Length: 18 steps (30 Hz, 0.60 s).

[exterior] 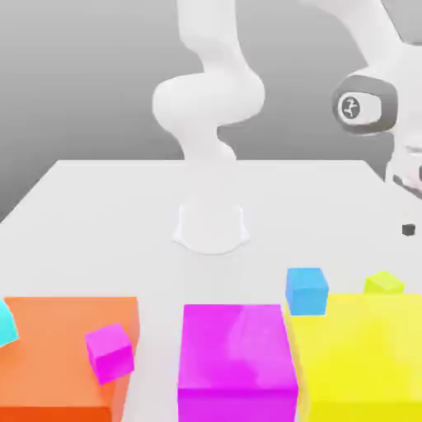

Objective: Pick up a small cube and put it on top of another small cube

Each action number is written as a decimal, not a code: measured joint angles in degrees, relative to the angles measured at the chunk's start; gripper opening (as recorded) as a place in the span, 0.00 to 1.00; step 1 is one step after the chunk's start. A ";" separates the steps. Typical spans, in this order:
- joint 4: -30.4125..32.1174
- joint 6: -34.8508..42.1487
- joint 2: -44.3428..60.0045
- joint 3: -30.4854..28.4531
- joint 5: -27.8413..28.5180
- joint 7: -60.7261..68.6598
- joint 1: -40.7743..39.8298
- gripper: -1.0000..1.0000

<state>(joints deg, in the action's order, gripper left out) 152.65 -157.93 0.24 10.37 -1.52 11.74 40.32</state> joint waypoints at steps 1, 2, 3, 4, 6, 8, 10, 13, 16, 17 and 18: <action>0.78 -0.99 1.74 0.45 1.35 1.15 1.23 0.50; 1.56 -1.96 3.49 0.73 2.94 2.12 2.11 0.50; 1.95 -3.14 5.36 0.61 4.59 2.37 2.66 0.50; 1.93 -4.56 7.34 0.09 6.13 1.98 3.19 0.50; 1.40 -7.69 11.43 -1.72 8.82 0.55 4.64 0.50; 0.65 -10.97 15.55 -3.95 10.80 -0.83 6.47 0.50; 0.05 -13.53 18.71 -5.65 11.84 -1.66 7.94 0.00; 0.05 -13.48 18.71 -5.65 11.87 -1.69 7.93 0.00; -0.07 -13.83 19.26 -5.96 12.06 -1.87 8.22 0.00; 0.08 -13.25 18.52 -5.61 11.84 -1.66 7.92 0.00; 0.37 -12.13 17.11 -5.01 11.28 -1.22 7.45 0.00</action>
<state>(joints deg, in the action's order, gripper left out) 153.02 -170.06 17.34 5.36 9.77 10.51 47.77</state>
